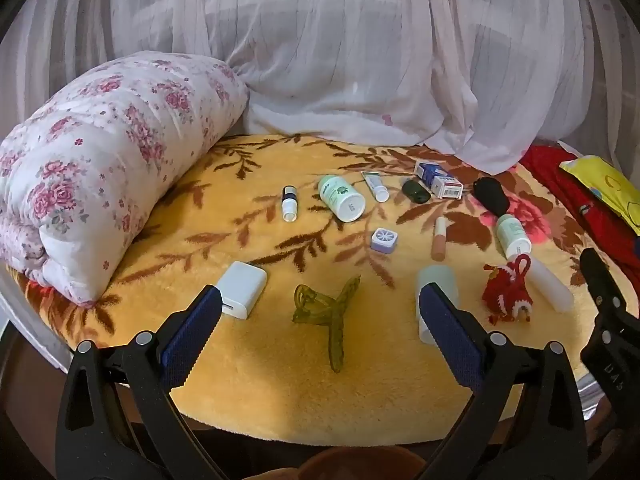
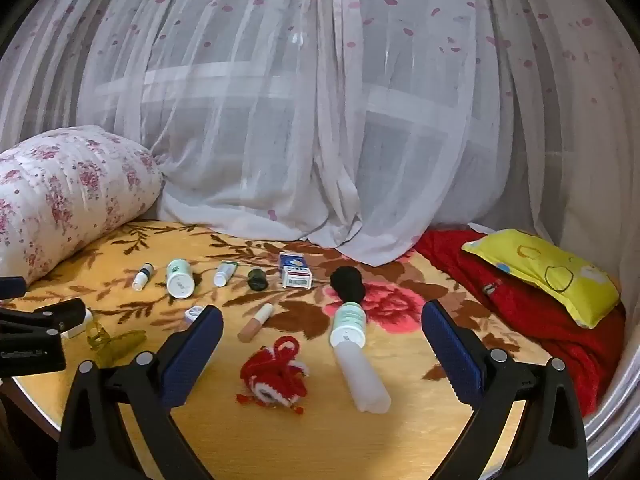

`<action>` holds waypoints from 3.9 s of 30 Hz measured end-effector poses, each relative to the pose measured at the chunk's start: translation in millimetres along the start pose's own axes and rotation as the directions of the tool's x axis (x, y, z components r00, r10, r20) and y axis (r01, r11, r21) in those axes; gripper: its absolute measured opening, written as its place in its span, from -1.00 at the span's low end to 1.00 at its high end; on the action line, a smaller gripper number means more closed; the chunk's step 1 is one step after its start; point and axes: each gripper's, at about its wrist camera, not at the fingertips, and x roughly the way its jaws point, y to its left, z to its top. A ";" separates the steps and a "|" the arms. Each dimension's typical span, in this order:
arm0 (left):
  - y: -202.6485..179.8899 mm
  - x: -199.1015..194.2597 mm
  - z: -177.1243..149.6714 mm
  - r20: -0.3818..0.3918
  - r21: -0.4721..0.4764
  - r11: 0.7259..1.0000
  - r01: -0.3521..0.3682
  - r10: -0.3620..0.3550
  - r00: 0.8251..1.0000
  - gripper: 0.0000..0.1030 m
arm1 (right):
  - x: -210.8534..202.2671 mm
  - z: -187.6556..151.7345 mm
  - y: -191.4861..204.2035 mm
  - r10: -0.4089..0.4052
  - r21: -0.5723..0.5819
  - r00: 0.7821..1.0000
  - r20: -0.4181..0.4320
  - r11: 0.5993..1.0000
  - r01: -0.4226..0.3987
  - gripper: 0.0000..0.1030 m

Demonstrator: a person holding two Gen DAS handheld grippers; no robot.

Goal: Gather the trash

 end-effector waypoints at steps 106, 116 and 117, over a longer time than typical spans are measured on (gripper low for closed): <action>15.4 23.2 -43.2 -0.063 0.007 0.981 0.193 -0.192 0.979 0.88 | 11.9 -23.9 -1.6 0.017 0.058 0.999 -0.048 0.998 -0.014 0.90; -8.6 80.5 -38.8 -0.105 0.124 0.991 0.055 -0.042 0.994 0.76 | 12.0 -26.4 -12.3 -0.007 0.062 0.999 -0.045 0.998 0.010 0.90; -7.6 86.5 -39.9 -0.120 0.122 0.991 0.059 -0.044 0.992 0.34 | 12.9 -26.6 -12.0 -0.006 0.061 0.999 -0.047 0.998 0.009 0.90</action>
